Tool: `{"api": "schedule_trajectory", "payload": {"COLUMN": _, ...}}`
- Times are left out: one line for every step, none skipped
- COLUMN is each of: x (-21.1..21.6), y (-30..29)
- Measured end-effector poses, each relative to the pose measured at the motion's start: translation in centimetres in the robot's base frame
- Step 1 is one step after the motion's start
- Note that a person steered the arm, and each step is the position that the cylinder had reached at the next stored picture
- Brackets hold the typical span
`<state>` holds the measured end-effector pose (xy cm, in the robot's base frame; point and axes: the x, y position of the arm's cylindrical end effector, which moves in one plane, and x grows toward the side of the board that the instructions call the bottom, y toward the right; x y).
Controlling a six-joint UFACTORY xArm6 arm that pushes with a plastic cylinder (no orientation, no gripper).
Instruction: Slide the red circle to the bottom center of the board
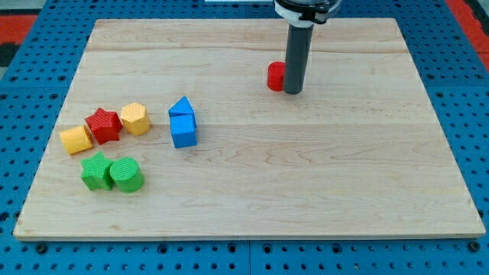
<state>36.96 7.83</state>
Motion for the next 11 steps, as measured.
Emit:
{"api": "schedule_trajectory", "payload": {"x": -3.9, "y": 1.5}}
{"api": "schedule_trajectory", "payload": {"x": -5.7, "y": -4.0}}
{"api": "schedule_trajectory", "payload": {"x": -5.0, "y": -7.7}}
{"api": "schedule_trajectory", "payload": {"x": -3.6, "y": -6.4}}
{"api": "schedule_trajectory", "payload": {"x": -3.1, "y": -1.8}}
{"api": "schedule_trajectory", "payload": {"x": -2.3, "y": -10.3}}
{"api": "schedule_trajectory", "payload": {"x": 0.0, "y": -10.4}}
{"api": "schedule_trajectory", "payload": {"x": -0.6, "y": -1.3}}
{"api": "schedule_trajectory", "payload": {"x": -0.2, "y": 4.7}}
{"api": "schedule_trajectory", "payload": {"x": 5.3, "y": -3.0}}
{"api": "schedule_trajectory", "payload": {"x": 10.1, "y": -4.7}}
